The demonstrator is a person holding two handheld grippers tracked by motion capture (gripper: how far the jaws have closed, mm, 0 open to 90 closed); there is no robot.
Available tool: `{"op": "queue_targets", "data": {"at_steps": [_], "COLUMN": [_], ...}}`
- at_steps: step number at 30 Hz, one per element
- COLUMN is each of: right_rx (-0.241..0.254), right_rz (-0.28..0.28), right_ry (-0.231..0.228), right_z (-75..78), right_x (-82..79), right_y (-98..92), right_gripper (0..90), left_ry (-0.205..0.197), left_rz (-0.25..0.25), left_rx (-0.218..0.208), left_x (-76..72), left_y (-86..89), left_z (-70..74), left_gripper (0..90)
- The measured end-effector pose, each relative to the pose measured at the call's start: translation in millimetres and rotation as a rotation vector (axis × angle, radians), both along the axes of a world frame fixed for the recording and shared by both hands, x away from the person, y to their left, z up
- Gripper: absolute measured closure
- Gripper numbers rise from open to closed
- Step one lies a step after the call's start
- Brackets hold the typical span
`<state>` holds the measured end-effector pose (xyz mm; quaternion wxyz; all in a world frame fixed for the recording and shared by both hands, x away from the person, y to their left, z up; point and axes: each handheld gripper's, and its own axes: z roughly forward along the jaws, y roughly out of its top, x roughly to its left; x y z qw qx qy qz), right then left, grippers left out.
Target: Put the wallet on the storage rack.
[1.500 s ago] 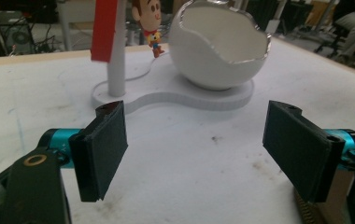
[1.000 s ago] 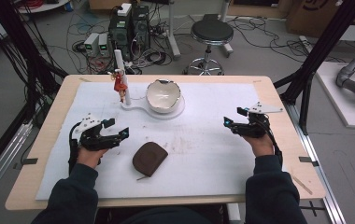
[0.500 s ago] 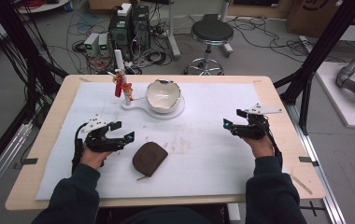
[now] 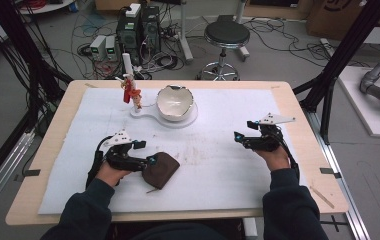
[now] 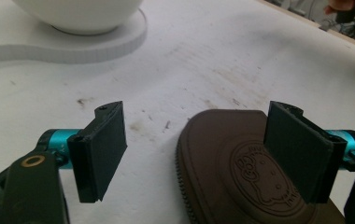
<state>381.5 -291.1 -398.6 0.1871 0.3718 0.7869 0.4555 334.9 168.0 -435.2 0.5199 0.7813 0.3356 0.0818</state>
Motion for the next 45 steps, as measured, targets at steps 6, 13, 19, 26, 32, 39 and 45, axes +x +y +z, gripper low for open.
{"op": "queue_targets", "data": {"at_steps": [6,13,19,26,32,39,45], "right_rx": [0.010,0.008,0.014,-0.001,-0.021,-0.003,-0.041], "right_rz": [0.026,0.073,0.157,0.269,0.370,0.460,0.558], "right_ry": [0.021,0.031,0.066,0.102,0.130,0.198,0.232], "right_z": [-1.5,-2.2,-7.6,-14.2,-21.0,-29.8,-37.6], "right_x": [0.4,-2.2,-3.5,-5.9,-12.6,-15.8,-20.0], "right_y": [4.0,17.5,39.1,73.8,104.1,127.7,147.6], "right_gripper": [25.9,25.9,25.9,26.0,26.2,37.8,57.4], "left_ry": [0.099,0.159,0.137,0.043,-0.075,-0.111,-0.117], "left_rz": [-0.042,-0.069,-0.143,-0.162,-0.172,-0.176,-0.176], "left_rx": [0.052,0.067,0.044,0.089,0.140,0.154,0.148], "left_x": [2.6,5.0,4.2,0.6,-6.1,-8.0,-8.5], "left_y": [-4.2,-5.9,-7.5,-16.9,-30.9,-34.2,-35.3], "left_z": [-8.4,-14.4,-13.0,-6.9,0.2,1.8,2.0], "left_gripper": [21.1,21.5,41.7,46.0,48.9,49.7,50.1]}}
